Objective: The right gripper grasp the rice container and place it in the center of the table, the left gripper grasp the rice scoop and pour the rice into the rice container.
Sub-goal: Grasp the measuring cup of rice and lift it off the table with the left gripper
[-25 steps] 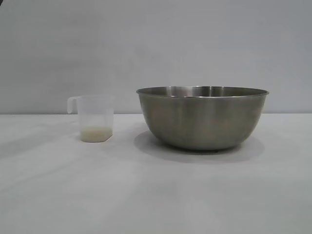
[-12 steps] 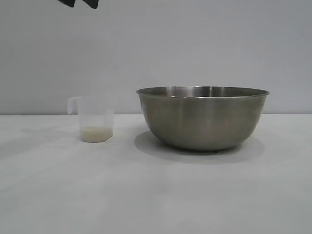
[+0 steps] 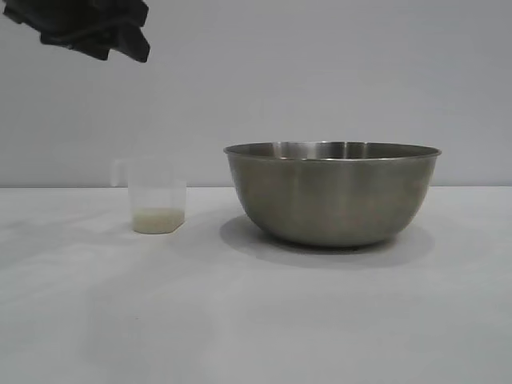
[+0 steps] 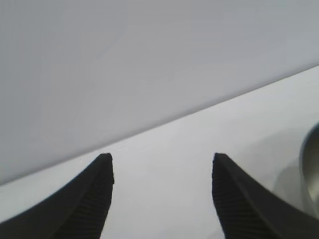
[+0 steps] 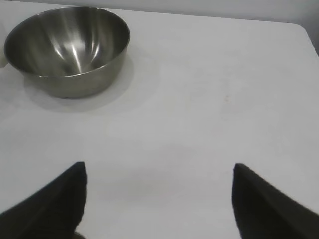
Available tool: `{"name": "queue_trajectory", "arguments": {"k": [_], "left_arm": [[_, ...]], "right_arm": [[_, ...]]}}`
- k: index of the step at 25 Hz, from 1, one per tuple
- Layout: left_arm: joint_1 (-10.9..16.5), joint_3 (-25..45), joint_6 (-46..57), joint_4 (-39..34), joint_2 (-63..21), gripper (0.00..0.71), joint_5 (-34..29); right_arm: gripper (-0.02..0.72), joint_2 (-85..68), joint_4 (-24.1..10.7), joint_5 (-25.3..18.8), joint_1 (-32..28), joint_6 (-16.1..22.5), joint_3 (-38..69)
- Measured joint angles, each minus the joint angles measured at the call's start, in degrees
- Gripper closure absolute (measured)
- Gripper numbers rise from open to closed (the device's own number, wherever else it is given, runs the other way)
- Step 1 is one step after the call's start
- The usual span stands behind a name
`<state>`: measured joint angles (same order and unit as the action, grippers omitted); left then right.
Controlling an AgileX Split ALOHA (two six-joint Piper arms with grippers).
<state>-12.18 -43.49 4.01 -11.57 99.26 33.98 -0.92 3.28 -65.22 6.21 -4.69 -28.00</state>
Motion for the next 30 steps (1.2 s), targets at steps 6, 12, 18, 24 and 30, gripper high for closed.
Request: {"name": "queue_trajectory", "arguments": {"k": [6, 12, 18, 24, 30], "left_arm": [[1.2, 4.3, -1.4, -0.2, 1.4, 0.329, 5.1], [1.3, 4.9, -1.5, -1.1, 7.7, 0.329, 9.9], [1.3, 4.9, -1.6, -1.7, 10.7, 0.329, 12.1], [1.3, 6.2, -3.2, -4.4, 13.8, 0.329, 19.3], [1.3, 9.9, -7.1, 1.6, 17.6, 0.329, 28.4]], "right_arm": [[0.158, 0.0, 0.0, 0.0, 0.0, 0.0, 0.0], [0.158, 0.0, 0.0, 0.0, 0.0, 0.0, 0.0], [0.158, 0.0, 0.0, 0.0, 0.0, 0.0, 0.0], [0.158, 0.0, 0.0, 0.0, 0.0, 0.0, 0.0], [0.158, 0.0, 0.0, 0.0, 0.0, 0.0, 0.0]]}}
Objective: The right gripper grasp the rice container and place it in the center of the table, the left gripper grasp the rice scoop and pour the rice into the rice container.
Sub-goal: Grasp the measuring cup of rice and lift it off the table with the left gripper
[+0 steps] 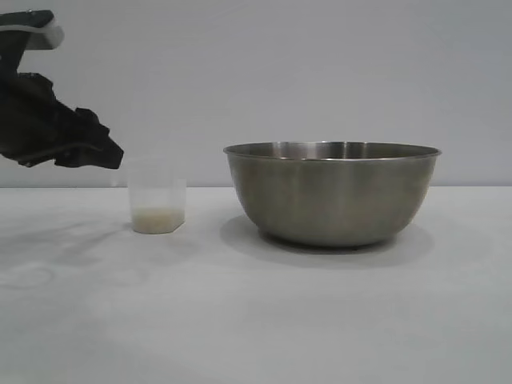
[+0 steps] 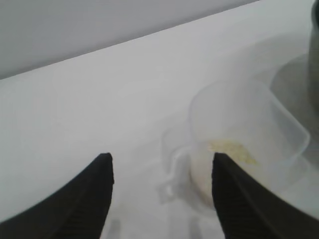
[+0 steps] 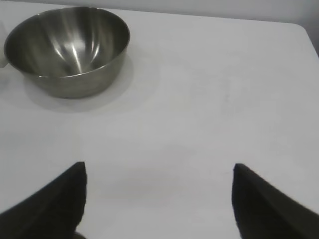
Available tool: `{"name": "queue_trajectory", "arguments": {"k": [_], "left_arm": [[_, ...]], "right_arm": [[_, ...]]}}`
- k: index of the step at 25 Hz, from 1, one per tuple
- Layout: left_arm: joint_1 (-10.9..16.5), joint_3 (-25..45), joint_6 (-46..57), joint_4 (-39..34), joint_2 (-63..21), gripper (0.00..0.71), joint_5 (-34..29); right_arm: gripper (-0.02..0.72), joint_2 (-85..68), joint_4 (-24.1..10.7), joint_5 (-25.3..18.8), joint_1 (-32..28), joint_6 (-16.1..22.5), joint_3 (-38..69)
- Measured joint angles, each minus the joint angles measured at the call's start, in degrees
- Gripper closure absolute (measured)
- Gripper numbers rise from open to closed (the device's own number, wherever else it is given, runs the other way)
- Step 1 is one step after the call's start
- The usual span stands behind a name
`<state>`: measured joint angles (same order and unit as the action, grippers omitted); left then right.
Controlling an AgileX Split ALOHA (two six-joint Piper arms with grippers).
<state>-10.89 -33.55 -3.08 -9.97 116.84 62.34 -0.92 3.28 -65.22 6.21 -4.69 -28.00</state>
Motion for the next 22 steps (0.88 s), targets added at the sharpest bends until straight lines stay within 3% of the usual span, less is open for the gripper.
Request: {"name": "queue_trajectory", "arguments": {"k": [8, 22], "left_arm": [[0.0, 0.3, -3.3, 1.6, 6.4, 0.329, 2.7], [0.0, -1.9, -2.7, 1.7, 7.0, 0.329, 2.8]], "right_arm": [[0.158, 0.0, 0.0, 0.0, 0.0, 0.0, 0.0], [0.158, 0.0, 0.0, 0.0, 0.0, 0.0, 0.0]]}}
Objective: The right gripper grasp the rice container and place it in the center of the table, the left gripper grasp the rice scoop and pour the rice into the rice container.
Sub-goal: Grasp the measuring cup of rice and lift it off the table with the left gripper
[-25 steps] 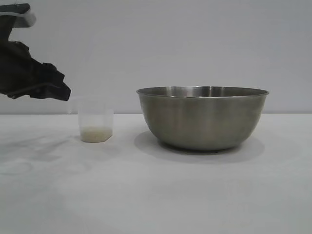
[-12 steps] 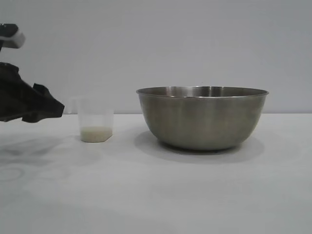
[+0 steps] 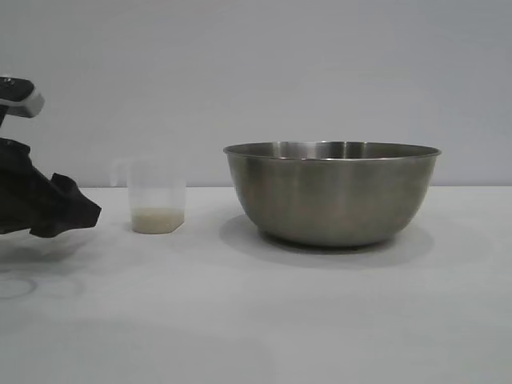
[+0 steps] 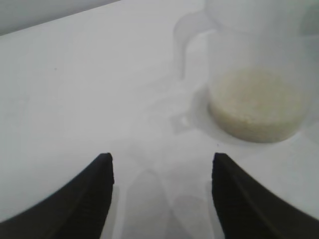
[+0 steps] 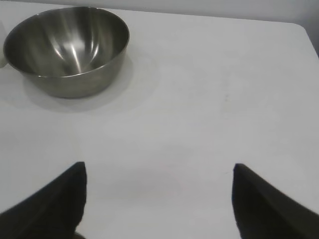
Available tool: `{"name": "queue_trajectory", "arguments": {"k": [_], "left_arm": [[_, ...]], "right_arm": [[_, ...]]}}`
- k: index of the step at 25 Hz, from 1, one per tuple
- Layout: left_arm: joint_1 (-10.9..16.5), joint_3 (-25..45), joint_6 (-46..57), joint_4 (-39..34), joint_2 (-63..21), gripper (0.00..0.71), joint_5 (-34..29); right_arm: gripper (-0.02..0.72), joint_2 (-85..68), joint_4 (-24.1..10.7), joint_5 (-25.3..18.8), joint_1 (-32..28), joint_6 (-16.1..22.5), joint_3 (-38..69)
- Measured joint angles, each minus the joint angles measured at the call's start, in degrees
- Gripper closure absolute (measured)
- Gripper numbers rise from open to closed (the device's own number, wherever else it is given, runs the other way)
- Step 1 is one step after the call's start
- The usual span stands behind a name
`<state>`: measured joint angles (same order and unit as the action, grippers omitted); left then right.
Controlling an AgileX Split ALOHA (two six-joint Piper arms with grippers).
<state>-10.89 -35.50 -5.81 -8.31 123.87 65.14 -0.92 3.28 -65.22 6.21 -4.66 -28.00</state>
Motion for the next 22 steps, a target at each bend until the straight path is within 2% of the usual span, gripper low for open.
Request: {"name": "queue_trajectory", "arguments": {"k": [9, 10, 22], "left_arm": [[0.0, -2.8, 0.1, -0.1, 0.0, 0.329, 0.0], [0.0, -3.2, 0.1, -0.1, 0.1, 0.392, 0.0], [0.0, -5.1, 1.0, -1.7, 1.2, 0.388, 0.0]], "right_arm": [[0.158, 0.0, 0.0, 0.0, 0.0, 0.1, 0.0], [0.158, 0.0, 0.0, 0.0, 0.0, 0.1, 0.0], [0.158, 0.0, 0.0, 0.0, 0.0, 0.1, 0.0]]}}
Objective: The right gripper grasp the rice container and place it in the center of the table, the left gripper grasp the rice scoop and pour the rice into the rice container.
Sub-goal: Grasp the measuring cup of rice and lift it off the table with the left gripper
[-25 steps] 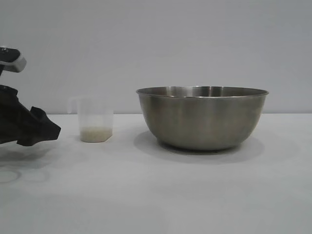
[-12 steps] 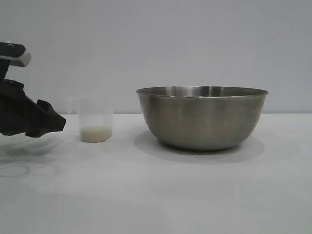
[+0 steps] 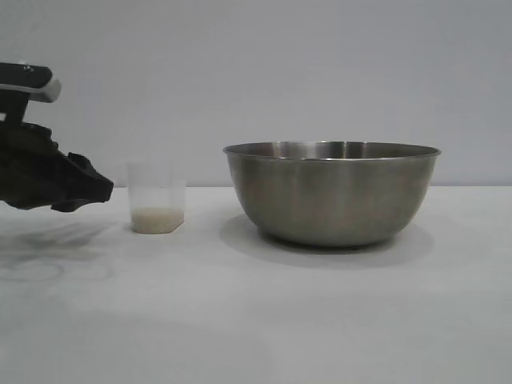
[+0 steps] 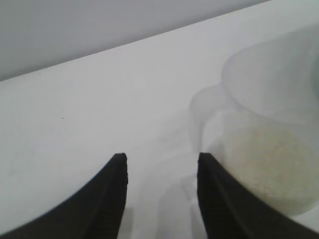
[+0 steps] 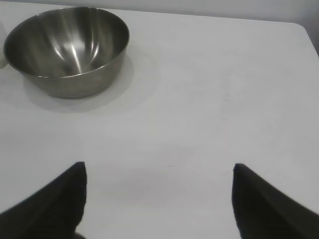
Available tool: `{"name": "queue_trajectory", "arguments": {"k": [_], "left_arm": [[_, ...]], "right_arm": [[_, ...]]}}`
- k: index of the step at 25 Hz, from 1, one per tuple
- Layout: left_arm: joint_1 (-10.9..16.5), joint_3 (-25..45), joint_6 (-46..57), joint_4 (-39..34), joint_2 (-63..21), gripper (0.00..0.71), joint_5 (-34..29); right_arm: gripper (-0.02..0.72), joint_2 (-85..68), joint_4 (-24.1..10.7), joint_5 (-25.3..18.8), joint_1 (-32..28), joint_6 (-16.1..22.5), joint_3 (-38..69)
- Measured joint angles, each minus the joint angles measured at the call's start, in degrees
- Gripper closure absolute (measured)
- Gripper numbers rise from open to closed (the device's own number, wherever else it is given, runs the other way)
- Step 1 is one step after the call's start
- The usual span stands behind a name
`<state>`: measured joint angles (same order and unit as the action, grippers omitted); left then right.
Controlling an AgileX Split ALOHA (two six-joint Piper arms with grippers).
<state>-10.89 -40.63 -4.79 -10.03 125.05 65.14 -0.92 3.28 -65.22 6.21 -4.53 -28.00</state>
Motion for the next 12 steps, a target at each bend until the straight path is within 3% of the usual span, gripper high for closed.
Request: {"name": "queue_trajectory", "arguments": {"k": [12], "left_arm": [[0.0, -2.0, 0.1, -0.5, 0.0, 0.388, 0.0]], "right_arm": [[0.158, 0.0, 0.0, 0.0, 0.0, 0.2, 0.0]]}}
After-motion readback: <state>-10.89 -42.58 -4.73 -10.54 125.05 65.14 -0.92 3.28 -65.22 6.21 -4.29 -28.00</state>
